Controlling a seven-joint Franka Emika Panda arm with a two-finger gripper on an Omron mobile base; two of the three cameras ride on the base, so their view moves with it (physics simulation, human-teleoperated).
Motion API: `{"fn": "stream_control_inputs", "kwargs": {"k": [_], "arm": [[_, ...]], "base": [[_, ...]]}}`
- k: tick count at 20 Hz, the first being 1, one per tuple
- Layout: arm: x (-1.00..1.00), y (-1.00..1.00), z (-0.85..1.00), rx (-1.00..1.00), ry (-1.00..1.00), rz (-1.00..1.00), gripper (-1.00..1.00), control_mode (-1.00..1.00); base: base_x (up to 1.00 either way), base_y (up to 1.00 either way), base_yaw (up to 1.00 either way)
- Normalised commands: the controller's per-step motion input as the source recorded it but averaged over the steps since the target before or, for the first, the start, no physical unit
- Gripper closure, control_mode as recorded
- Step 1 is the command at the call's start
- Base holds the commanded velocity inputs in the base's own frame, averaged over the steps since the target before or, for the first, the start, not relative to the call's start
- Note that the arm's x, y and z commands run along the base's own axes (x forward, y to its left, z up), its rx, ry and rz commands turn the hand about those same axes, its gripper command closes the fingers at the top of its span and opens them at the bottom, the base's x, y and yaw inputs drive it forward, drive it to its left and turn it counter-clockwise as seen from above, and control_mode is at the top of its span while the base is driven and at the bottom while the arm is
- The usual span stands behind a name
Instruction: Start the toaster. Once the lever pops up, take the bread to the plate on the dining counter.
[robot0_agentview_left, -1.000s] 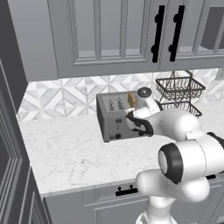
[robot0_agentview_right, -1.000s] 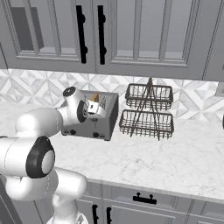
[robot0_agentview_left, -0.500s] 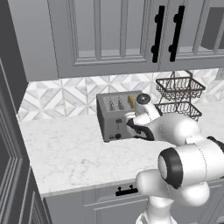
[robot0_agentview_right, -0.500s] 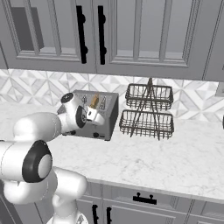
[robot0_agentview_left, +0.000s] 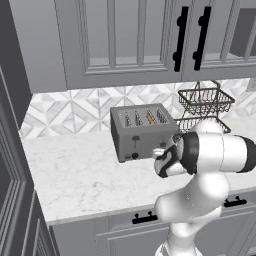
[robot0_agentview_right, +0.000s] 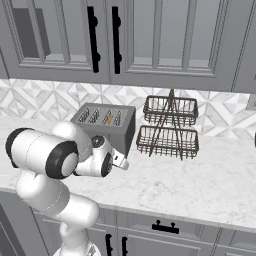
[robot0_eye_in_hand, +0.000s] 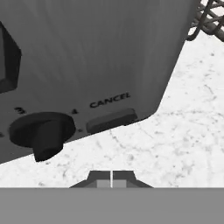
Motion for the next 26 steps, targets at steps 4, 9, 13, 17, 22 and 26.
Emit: {"fn": "stream_control_inputs", "kwargs": {"k": [4,9,13,17,22,26], "arm": [[-0.01,-0.04,-0.96,0.09,-0.1,0.0,1.0,-1.0],[-0.24,0.0,0.05,0.14,-0.19,0.0,1.0,-1.0],[-0.07,-0.05,0.74,0.15,-0.16,0.0,1.0,-1.0],[0.0,-0.01,0.86,0.1,-0.11,0.0,1.0,-1.0],[0.0,0.0,1.0,0.15,0.09,0.0,1.0,-1.0],[-0.06,0.0,1.0,0.19,0.17,0.02,1.0,-1.0]], "base": [[0.0,0.0,0.0],[0.0,0.0,0.0],[0.0,0.0,0.0],[0.0,0.0,0.0],[0.0,0.0,0.0],[0.0,0.0,0.0]]}}
